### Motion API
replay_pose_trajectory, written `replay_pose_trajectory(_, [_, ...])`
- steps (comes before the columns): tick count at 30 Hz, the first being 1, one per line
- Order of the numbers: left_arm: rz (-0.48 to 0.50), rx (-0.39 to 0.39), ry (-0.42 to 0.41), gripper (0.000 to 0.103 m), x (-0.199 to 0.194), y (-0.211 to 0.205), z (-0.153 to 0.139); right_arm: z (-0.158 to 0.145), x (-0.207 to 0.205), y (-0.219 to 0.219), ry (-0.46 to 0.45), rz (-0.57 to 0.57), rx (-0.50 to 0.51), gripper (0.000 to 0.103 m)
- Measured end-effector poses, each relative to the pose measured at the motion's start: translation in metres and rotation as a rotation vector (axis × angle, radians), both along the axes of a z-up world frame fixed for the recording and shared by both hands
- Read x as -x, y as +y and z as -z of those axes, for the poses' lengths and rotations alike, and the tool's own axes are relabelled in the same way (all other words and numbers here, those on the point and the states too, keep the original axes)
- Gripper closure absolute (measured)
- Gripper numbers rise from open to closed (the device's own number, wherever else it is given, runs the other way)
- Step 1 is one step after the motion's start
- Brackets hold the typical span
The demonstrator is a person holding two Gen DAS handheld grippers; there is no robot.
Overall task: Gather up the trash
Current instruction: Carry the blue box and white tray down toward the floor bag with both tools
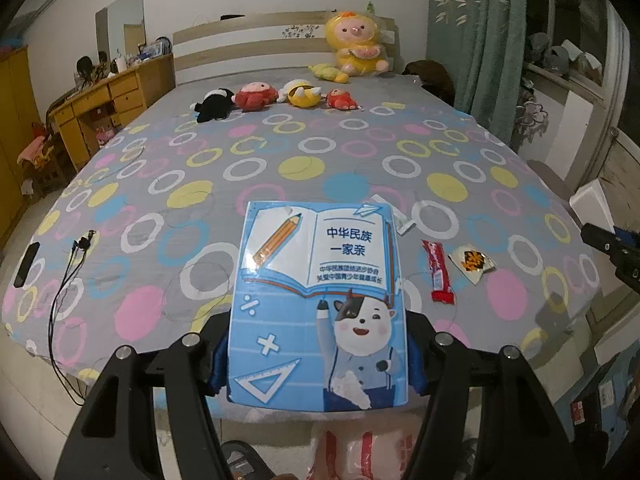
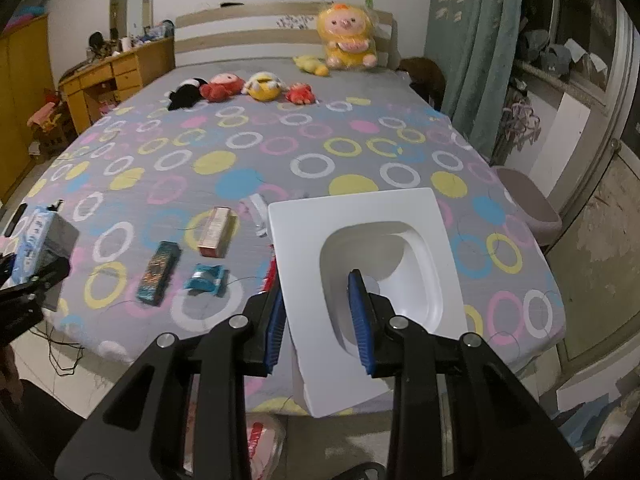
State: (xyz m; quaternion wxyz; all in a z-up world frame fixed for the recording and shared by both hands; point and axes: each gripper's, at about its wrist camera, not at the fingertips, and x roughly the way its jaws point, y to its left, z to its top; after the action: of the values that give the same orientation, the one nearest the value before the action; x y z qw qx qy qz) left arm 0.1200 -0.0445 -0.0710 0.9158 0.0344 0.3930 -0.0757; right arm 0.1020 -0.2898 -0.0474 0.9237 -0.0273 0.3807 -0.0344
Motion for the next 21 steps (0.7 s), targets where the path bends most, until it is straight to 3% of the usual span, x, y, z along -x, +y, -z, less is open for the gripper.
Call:
replay_pose_trajectory(11, [0.04, 0.007, 0.0, 0.04, 0.054, -0.001, -0.007, -0.016, 0.061, 0.04, -0.048, -0.071, -0.01, 0.074])
replay_pose_trajectory(21, [0.085, -0.015, 0.015, 0.04, 0.094, -0.007, 0.002, -0.013, 0.103, 0.068, -0.048, -0.102, -0.046, 0.074])
